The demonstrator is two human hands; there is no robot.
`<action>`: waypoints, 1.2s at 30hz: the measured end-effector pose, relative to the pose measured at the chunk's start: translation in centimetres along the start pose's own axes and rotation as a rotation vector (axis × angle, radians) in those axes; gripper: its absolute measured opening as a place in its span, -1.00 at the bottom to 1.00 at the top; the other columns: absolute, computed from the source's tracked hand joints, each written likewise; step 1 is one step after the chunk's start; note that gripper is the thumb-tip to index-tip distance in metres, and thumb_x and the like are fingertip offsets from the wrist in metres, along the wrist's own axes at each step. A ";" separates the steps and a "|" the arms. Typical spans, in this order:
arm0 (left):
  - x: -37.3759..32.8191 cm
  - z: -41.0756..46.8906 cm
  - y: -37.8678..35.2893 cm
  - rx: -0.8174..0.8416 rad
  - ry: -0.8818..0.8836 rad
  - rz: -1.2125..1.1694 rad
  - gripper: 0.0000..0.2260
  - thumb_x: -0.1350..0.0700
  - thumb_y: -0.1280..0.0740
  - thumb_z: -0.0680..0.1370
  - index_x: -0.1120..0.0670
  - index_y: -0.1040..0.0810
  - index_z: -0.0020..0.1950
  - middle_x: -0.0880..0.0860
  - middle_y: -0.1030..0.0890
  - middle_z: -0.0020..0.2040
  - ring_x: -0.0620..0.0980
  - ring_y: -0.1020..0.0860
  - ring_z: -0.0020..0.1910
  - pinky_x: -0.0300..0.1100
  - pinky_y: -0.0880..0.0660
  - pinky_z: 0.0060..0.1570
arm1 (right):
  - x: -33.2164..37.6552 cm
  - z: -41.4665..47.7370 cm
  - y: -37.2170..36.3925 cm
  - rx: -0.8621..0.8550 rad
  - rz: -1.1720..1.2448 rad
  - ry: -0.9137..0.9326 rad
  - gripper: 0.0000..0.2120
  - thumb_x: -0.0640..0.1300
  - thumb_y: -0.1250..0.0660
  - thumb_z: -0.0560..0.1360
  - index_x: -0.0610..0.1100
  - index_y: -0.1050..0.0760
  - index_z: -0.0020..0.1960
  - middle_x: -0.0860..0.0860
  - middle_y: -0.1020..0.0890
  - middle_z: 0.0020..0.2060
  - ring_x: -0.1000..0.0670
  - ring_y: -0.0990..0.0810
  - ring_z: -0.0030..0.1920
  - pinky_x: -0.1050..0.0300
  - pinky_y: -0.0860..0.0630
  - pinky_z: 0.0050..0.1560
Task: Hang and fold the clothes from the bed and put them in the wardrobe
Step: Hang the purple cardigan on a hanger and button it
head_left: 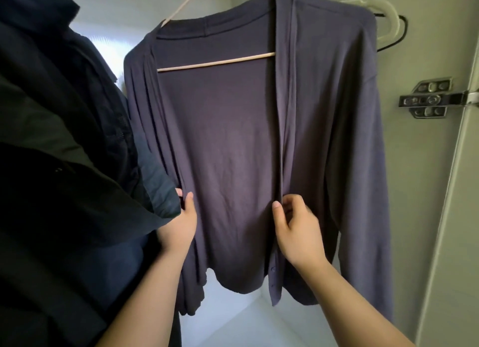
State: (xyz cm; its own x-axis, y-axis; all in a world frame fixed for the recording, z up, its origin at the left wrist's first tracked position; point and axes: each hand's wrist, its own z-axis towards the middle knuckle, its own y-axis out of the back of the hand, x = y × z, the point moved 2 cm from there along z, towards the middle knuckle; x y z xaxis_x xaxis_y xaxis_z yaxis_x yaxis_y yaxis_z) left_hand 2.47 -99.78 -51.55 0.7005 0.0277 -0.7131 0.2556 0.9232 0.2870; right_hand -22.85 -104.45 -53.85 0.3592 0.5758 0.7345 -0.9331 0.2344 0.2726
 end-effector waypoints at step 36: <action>-5.0 -9.4 1.2 0.274 0.086 -0.542 -0.81 0.31 -0.49 0.49 0.04 -0.62 -0.06 -0.05 -0.73 -0.14 -0.04 -0.70 -0.11 -0.09 -0.63 -0.04 | 2.0 -1.4 0.4 0.023 0.197 0.127 -0.79 0.16 -0.44 0.52 0.26 -0.40 0.00 0.28 -0.60 -0.11 0.18 -0.61 -0.11 0.48 -0.44 -0.12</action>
State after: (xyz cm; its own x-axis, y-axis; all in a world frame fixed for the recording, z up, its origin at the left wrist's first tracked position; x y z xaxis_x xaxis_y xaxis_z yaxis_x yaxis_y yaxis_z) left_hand -7.00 -95.22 -53.66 0.3691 -0.3767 -0.8496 0.7304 0.6829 0.0145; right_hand -22.50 -102.08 -53.15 0.1675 0.7029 0.6913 -0.9851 0.0908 0.1463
